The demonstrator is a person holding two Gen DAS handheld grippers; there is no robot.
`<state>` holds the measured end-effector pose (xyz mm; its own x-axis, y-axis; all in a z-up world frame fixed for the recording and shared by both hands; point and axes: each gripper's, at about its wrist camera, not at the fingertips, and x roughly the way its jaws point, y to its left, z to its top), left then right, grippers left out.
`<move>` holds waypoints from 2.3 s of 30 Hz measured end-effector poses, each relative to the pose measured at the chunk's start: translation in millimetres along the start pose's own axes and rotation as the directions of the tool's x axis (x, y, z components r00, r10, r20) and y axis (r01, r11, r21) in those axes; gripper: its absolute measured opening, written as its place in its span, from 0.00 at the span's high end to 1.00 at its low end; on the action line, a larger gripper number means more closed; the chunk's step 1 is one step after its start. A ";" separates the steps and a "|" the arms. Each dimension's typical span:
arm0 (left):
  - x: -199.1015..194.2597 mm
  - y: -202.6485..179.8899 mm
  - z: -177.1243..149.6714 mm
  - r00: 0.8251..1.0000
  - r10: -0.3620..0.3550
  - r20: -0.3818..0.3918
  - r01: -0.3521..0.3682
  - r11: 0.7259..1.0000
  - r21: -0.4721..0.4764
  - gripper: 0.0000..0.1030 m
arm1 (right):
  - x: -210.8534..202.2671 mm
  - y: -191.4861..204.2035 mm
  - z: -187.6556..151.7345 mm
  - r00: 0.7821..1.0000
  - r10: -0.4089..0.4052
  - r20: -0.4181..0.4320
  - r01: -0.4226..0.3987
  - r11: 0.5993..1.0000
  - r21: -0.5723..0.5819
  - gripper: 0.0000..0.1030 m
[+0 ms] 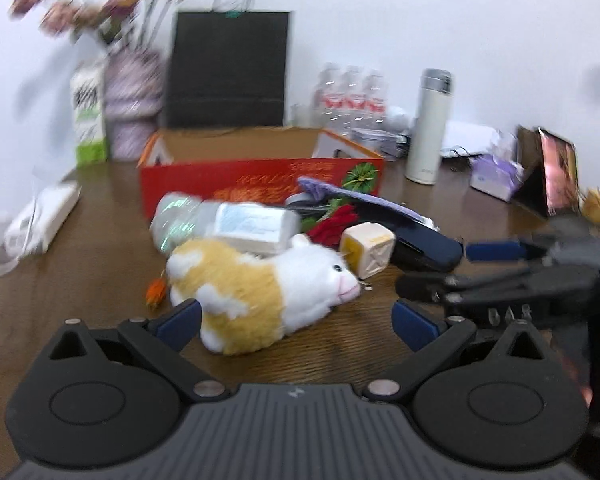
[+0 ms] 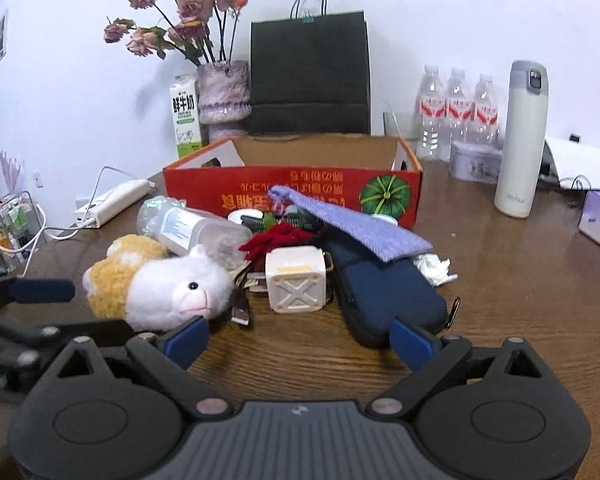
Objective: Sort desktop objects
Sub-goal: 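Grasp the plush sheep with the left tool while the right tool grasps the purple cloth, then carry both into the cardboard box and open both tools to release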
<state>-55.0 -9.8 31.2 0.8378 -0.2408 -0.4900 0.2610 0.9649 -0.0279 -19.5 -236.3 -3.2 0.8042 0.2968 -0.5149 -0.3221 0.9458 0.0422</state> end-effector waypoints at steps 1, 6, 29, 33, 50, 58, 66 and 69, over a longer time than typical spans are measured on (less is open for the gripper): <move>2.3 -3.0 -0.1 1.000 0.022 0.004 -0.022 1.000 0.020 0.00 | -1.4 0.2 0.5 1.000 -0.017 0.012 0.017 1.000 -0.007 0.06; 15.7 2.0 10.7 0.998 0.058 0.032 -0.056 0.997 -0.050 0.00 | -7.4 -8.4 8.1 0.996 -0.068 0.057 0.069 0.998 -0.009 0.06; 24.2 44.4 41.1 0.995 0.063 -0.082 -0.084 0.954 -0.287 0.56 | 77.8 -34.5 65.9 0.996 -0.080 -0.042 0.080 0.997 0.003 0.99; -4.6 43.0 57.2 0.998 0.065 0.000 -0.061 0.953 -0.297 0.56 | 28.2 -19.9 79.6 0.996 -0.068 0.054 0.072 0.995 -0.066 1.00; 3.3 55.0 108.4 0.995 0.078 0.061 -0.054 0.947 -0.317 0.56 | -5.3 -7.1 130.7 0.987 -0.054 0.150 0.073 0.989 -0.129 1.00; 31.9 72.6 154.8 0.994 0.107 0.030 -0.096 0.964 -0.249 0.56 | 26.2 -3.4 170.6 0.988 -0.048 0.146 0.078 0.974 -0.211 1.00; 173.2 125.4 247.2 0.980 0.102 -0.169 -0.141 0.962 -0.235 0.56 | 141.7 -15.4 253.5 0.988 -0.112 0.107 0.137 0.955 -0.262 1.00; 238.4 133.1 250.0 0.954 0.129 -0.272 -0.183 0.967 -0.180 0.56 | 192.6 -19.0 261.1 0.986 -0.103 0.133 0.139 0.944 -0.299 1.00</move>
<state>299.4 35.1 128.5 0.7022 -0.0762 -0.7079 0.0128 0.9954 -0.0946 271.9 -162.7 120.4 0.8925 0.2128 -0.3977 -0.3417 0.8945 -0.2882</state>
